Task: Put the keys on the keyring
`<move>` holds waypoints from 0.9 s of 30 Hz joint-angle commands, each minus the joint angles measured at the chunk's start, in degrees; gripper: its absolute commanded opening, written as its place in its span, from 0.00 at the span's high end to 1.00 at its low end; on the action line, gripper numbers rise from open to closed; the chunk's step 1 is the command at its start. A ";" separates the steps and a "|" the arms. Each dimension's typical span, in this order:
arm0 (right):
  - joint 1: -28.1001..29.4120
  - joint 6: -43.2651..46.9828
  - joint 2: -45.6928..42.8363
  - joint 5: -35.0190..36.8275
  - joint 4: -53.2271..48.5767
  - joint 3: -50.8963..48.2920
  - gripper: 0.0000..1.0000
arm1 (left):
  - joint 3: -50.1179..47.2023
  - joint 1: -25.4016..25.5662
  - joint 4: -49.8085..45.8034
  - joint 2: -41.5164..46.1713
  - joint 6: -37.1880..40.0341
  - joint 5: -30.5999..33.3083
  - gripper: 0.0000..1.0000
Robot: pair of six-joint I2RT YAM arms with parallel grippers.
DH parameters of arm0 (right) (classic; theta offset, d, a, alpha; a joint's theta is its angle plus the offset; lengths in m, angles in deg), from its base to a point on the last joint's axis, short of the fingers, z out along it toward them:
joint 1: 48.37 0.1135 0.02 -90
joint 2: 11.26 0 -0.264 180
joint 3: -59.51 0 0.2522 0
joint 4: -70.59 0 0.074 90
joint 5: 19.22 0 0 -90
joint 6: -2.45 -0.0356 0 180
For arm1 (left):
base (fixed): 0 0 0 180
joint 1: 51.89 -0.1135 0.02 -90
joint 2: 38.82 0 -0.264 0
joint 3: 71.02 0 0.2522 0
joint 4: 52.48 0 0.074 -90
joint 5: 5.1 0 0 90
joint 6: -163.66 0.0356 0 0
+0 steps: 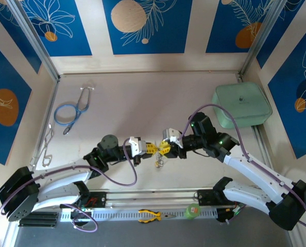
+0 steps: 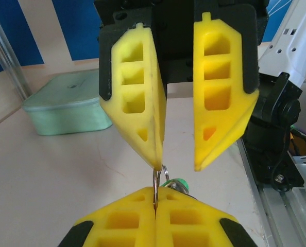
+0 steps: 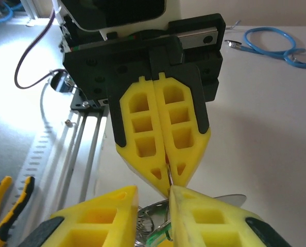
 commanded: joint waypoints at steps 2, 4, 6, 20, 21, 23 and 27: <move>1.65 4.40 -0.18 3.37 1.12 -1.06 0.79 | 0.57 -0.02 4.39 -0.09 -0.60 -5.21 1.00; 2.00 4.78 -0.43 4.20 1.03 -1.17 0.80 | 0.63 -0.02 4.25 -0.01 -0.39 -5.59 1.00; 2.35 5.27 -1.07 6.01 1.41 -1.63 0.79 | 0.78 -0.02 3.68 0.10 0.01 -5.69 1.00; 5.57 2.81 -5.34 7.73 7.54 -7.01 0.72 | 1.85 -0.02 0.31 0.01 1.48 -7.11 1.00; 6.03 2.85 -4.95 8.47 7.83 -7.21 0.72 | 1.86 -0.02 0.34 0.04 1.58 -7.54 1.00; 6.52 3.05 -4.37 8.76 8.05 -7.20 0.74 | 2.02 -0.02 0.32 0.05 1.73 -8.04 1.00; 6.71 2.65 -4.72 8.59 8.47 -7.24 0.86 | 2.11 0.06 -0.17 0.17 2.06 -8.39 1.00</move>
